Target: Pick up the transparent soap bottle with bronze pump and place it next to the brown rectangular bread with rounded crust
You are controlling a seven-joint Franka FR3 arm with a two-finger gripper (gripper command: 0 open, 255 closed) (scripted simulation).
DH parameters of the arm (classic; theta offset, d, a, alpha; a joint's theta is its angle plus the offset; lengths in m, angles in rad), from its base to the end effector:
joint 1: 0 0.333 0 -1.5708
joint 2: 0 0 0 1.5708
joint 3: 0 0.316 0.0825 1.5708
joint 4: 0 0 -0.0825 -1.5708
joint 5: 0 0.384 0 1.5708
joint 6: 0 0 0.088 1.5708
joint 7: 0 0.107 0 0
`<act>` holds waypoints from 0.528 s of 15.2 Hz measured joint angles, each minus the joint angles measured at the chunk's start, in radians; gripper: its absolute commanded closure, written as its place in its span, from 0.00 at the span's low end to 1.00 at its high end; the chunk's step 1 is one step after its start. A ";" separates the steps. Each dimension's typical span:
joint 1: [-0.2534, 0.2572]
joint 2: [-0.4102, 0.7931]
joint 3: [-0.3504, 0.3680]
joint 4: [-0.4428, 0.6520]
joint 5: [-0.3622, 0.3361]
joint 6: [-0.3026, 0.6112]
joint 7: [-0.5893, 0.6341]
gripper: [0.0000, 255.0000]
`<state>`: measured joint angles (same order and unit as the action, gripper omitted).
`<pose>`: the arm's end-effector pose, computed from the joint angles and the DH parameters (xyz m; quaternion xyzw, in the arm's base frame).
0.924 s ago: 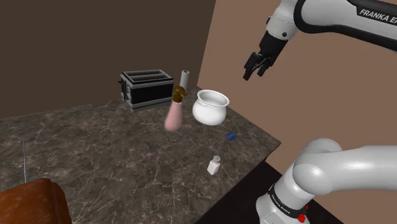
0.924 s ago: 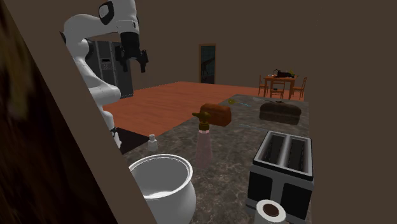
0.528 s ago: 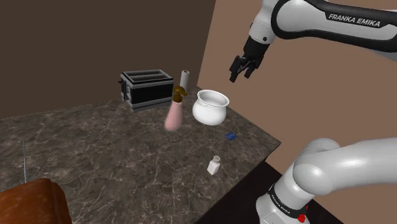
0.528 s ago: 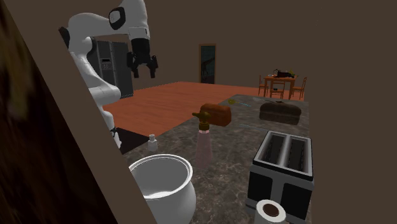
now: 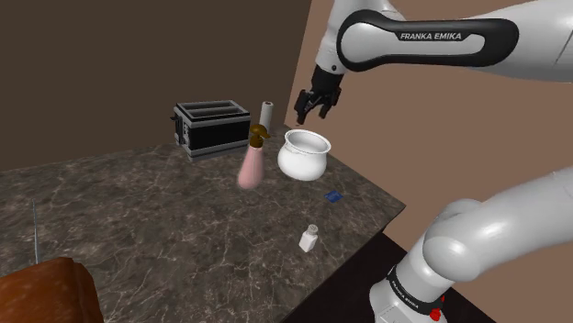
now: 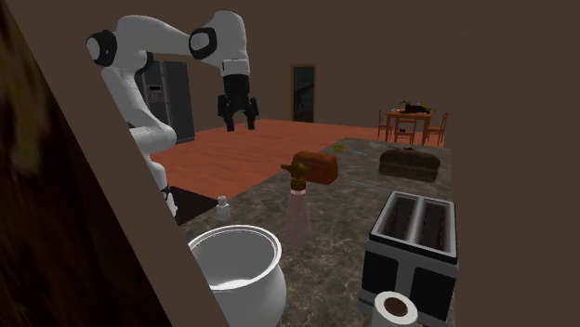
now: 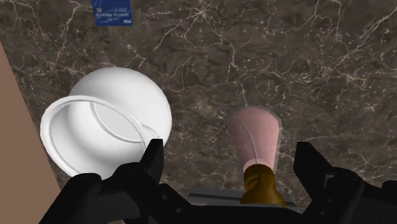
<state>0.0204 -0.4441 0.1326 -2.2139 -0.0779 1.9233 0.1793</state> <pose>0.4303 0.0686 0.5651 0.9950 -0.0066 0.0841 0.0530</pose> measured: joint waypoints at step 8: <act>0.001 0.301 0.049 0.169 -0.041 0.101 0.068 0.00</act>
<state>0.0215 -0.1431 0.1812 -2.0444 -0.1191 2.0245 0.2476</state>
